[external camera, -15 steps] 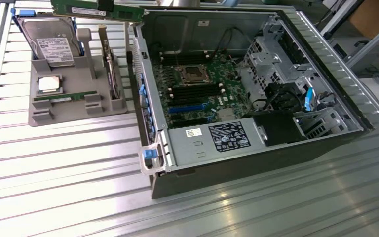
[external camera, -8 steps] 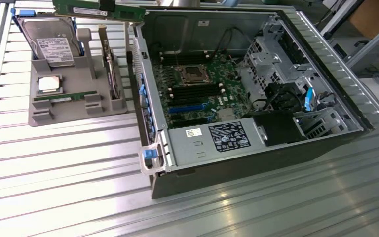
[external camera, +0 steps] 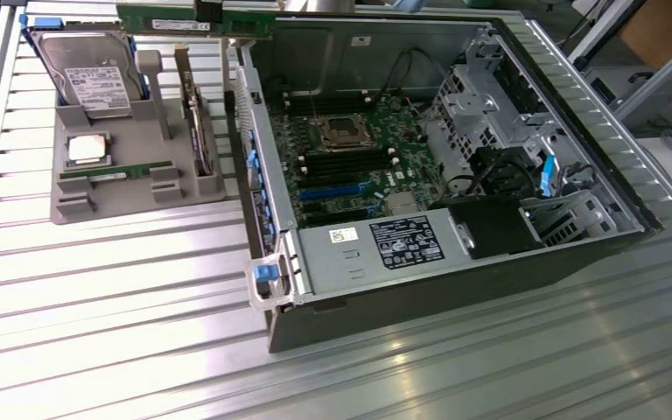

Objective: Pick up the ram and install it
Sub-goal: 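Pick up the ram and move it above insertion slot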

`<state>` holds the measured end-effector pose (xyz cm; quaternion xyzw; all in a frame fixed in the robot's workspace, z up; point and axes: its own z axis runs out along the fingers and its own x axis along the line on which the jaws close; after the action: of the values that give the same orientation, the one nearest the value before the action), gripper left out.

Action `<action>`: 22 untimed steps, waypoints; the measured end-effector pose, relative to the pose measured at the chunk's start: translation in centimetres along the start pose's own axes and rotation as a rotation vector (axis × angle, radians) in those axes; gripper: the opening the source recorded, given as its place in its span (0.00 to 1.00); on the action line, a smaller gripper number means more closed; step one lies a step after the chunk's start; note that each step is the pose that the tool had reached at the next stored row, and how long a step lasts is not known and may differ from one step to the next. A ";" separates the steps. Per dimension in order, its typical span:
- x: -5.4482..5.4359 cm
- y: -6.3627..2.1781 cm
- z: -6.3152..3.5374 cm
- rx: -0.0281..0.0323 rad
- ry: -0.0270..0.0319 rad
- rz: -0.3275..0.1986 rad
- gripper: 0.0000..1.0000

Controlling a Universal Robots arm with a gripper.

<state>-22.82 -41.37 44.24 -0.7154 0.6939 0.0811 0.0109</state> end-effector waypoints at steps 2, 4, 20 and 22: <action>0.0 -0.07 0.01 0.0184 0.0008 -0.002 0.12; 0.0 -0.13 0.01 0.0404 0.0016 -0.005 0.12; 0.1 -1.51 0.09 0.0376 0.0846 0.002 0.12; 0.1 -1.69 0.12 0.0376 0.0847 0.002 0.12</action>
<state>-21.15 -41.37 43.95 -0.7173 0.6958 0.0377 -0.0051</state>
